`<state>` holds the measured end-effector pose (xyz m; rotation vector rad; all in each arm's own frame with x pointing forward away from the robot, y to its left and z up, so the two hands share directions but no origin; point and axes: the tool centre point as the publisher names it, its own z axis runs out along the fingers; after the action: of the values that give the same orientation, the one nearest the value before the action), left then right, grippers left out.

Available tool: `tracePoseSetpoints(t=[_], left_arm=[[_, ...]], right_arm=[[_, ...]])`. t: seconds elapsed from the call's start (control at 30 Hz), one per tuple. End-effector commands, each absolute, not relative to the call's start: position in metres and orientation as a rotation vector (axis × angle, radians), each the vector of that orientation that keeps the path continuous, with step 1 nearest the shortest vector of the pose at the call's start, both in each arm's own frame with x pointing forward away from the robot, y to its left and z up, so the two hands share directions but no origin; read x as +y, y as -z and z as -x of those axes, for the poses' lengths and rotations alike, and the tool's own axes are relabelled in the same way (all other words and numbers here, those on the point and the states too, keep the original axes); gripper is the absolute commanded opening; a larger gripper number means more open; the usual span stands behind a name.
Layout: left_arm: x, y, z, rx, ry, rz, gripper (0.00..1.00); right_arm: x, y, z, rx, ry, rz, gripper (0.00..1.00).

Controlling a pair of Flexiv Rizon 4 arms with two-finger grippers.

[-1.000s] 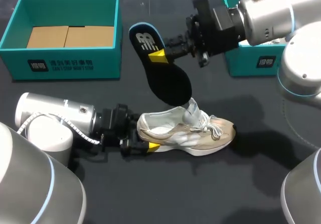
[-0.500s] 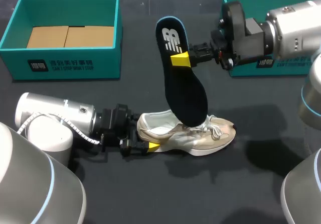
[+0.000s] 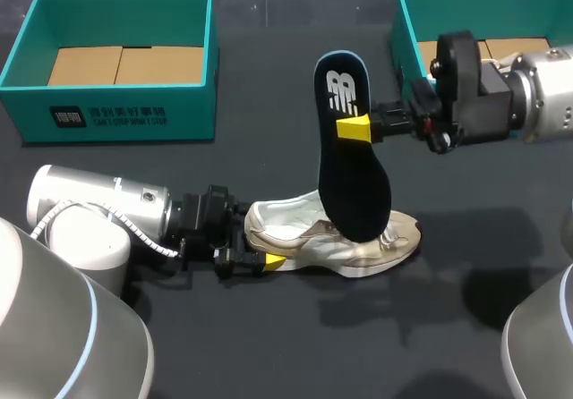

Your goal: Take the shoe out of the shoebox, open the shoe tongue, remove and reinsert the insole, then place the shoe into the shoebox

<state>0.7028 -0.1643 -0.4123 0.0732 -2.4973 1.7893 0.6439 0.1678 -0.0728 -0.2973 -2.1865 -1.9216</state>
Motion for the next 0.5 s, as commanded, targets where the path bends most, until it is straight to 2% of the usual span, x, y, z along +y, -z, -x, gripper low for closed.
tracePoseSetpoints(t=[0.03, 0.5], left_arm=[[-0.165, 0.418, -0.7, -2.499, -1.788, -0.075, 0.0], [-0.165, 0.418, -0.7, -2.499, -1.788, -0.075, 0.0]], right_arm=[[0.164, 0.078, -0.642, -2.159, 1.925, 0.338, 0.0], [0.137, 0.081, -0.63, -2.047, 1.922, 0.538, 0.0]])
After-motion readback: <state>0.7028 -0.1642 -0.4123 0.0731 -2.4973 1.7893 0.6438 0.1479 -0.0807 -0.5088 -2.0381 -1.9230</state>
